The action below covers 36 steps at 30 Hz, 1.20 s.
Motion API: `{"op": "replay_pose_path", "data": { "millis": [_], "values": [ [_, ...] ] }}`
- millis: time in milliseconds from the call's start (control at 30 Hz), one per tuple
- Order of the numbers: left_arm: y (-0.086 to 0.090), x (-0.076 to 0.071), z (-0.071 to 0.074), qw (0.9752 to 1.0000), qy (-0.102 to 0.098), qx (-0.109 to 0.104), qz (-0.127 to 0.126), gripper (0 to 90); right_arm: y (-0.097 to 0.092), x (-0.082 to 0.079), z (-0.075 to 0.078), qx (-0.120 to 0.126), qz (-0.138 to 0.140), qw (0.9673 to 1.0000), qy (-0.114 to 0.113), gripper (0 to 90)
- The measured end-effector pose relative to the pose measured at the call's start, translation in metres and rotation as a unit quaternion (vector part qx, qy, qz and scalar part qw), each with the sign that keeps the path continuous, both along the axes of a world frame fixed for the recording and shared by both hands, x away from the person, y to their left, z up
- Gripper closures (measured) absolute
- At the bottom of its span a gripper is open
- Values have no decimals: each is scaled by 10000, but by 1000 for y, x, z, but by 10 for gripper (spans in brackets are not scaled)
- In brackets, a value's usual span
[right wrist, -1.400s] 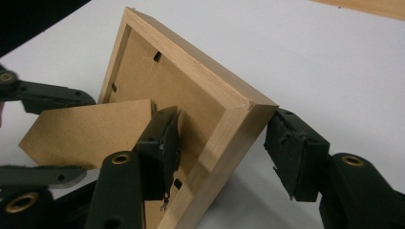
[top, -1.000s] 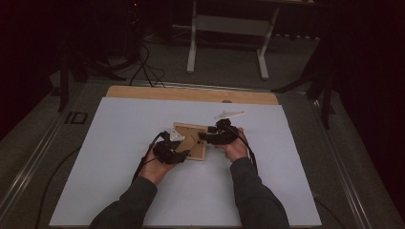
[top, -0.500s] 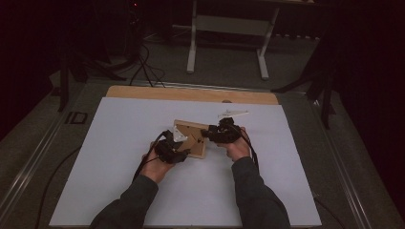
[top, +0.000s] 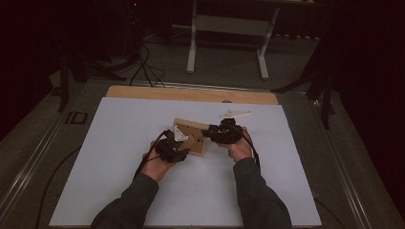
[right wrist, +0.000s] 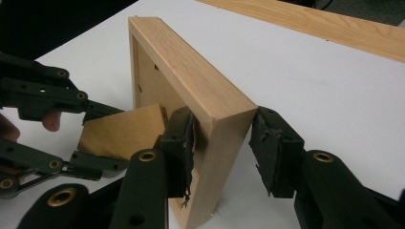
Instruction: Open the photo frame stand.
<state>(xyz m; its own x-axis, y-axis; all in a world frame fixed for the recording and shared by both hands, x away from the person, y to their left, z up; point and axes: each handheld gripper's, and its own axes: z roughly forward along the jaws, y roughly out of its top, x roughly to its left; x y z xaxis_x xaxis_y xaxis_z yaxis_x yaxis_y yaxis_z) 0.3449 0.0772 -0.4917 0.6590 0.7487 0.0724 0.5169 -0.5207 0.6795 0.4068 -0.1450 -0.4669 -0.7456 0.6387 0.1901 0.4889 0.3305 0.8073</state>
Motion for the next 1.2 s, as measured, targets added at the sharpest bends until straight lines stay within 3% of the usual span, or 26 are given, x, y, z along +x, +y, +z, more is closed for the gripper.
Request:
{"op": "replay_pose_path", "data": {
  "millis": [433,533,667,1200],
  "values": [
    [10,-1,-3,9975,376,-590,-94,602,3,-16,1,-62,244,9996,-140,592],
    [14,-1,-4,9958,482,-775,-96,626,4,-20,2,-122,289,9993,-190,591],
    [22,-1,-8,9914,657,-1130,-35,672,5,-24,3,-194,381,9988,-233,586],
    [26,-10,-13,9915,666,-1105,-145,727,6,-39,-2,-120,508,9982,-295,583]
  ]
}}
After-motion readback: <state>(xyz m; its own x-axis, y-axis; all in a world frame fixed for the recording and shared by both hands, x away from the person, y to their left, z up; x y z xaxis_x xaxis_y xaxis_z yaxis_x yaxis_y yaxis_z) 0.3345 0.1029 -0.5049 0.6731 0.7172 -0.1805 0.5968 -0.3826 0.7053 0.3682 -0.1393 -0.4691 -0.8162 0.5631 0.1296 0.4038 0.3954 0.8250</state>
